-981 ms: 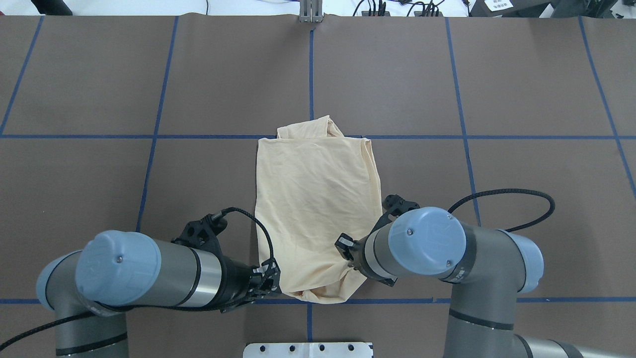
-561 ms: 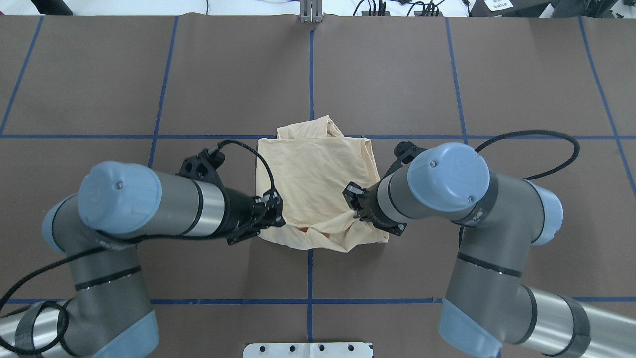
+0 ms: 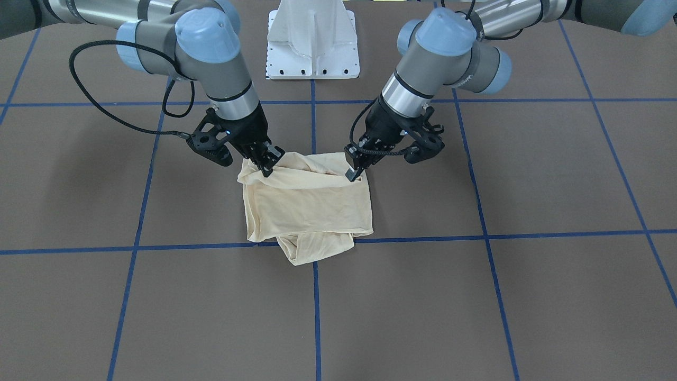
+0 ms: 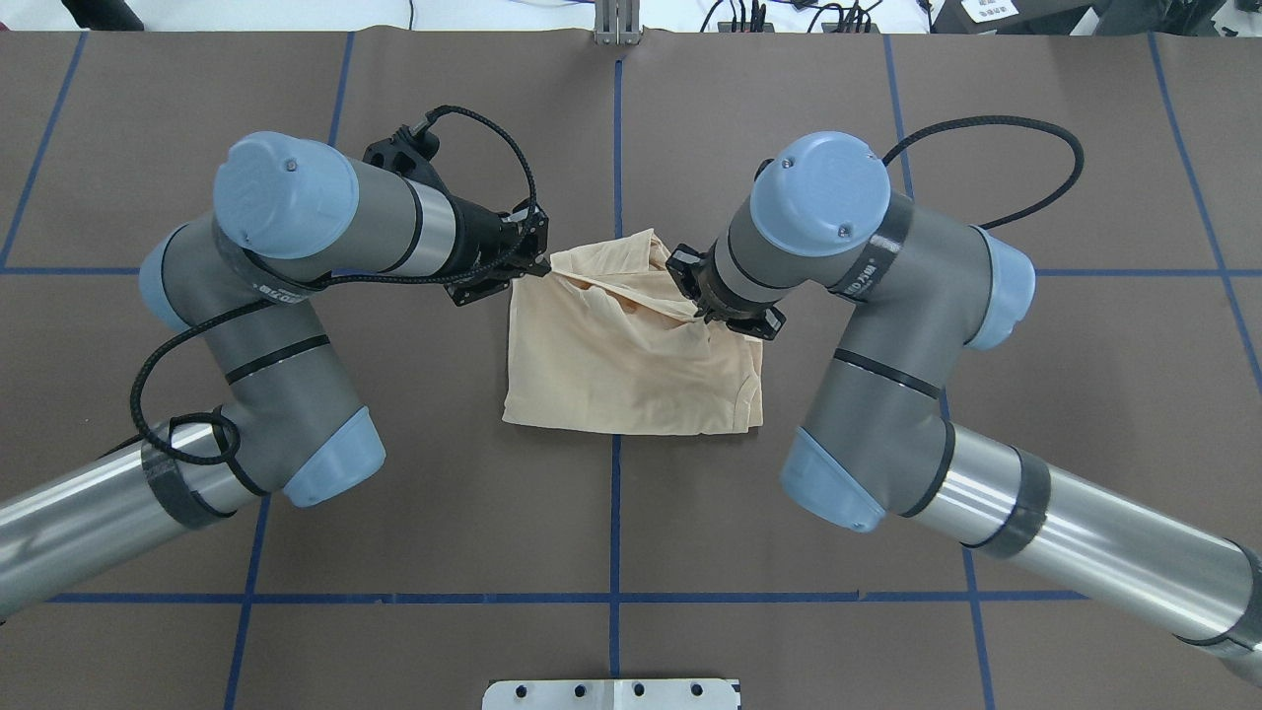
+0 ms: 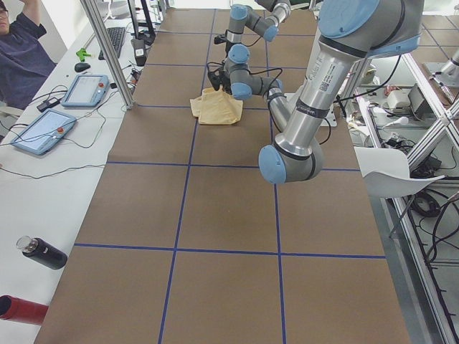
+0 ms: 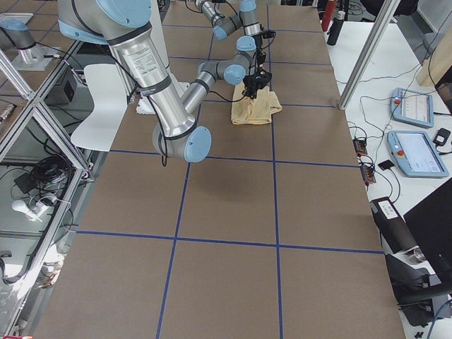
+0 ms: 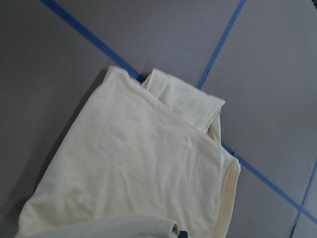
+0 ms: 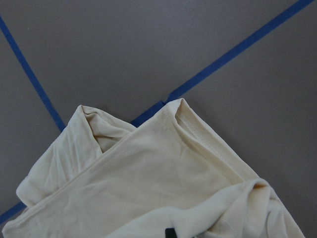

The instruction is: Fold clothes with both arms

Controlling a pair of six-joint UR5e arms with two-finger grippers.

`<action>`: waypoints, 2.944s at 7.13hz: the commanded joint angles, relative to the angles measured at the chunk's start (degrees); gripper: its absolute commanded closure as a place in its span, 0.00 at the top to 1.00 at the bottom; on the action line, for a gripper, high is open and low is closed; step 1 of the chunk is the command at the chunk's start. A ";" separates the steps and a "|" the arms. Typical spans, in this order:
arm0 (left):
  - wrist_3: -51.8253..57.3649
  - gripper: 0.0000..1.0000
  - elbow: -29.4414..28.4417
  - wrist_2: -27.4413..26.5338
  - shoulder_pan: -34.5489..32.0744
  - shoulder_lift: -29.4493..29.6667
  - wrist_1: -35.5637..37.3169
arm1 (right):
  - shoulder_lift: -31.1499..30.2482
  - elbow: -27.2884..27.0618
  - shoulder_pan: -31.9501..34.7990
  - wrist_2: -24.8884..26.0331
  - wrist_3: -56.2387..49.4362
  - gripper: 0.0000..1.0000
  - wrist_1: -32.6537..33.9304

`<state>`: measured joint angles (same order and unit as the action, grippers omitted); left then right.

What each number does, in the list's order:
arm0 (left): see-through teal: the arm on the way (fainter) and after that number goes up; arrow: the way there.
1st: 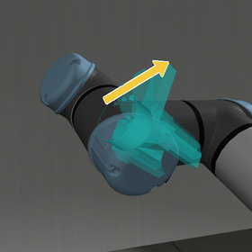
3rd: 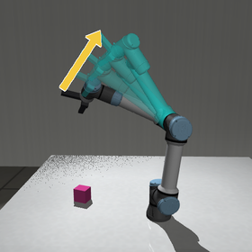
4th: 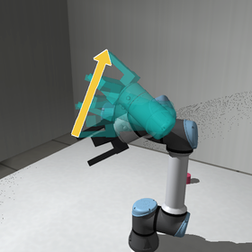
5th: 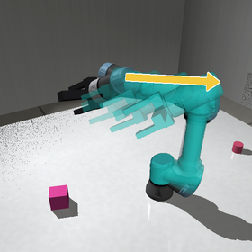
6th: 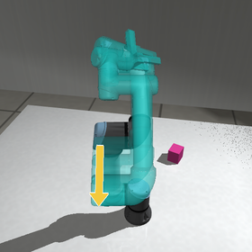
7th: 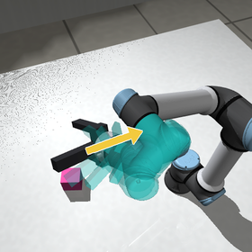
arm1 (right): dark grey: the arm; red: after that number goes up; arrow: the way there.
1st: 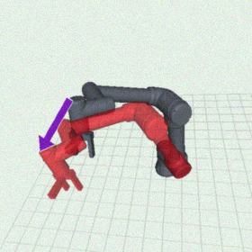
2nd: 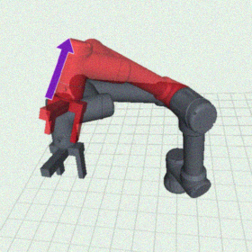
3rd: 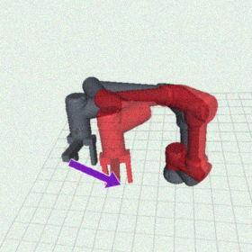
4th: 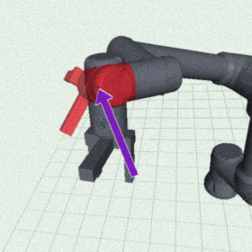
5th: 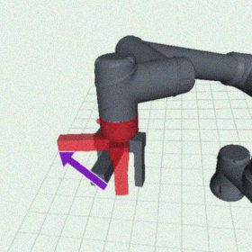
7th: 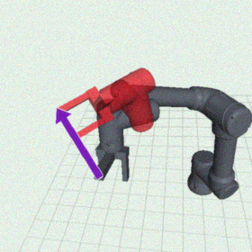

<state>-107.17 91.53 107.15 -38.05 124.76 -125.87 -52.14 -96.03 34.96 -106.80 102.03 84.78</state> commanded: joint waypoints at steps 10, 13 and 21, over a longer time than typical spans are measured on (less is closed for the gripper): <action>5.17 1.00 -1.91 6.84 -2.55 -5.29 -9.40 | 4.14 9.73 4.88 -8.95 -5.32 1.00 -7.44; 9.25 0.99 0.23 9.92 -5.89 -8.40 -9.40 | 4.85 9.63 -5.22 1.74 -10.61 1.00 -5.70; 9.78 0.99 -0.03 10.19 -6.07 -10.86 -9.57 | 19.35 33.77 1.25 6.34 -29.78 1.00 -8.19</action>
<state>-97.39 91.55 117.39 -44.19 113.99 -135.43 -33.91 -66.47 35.16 -100.59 73.54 80.12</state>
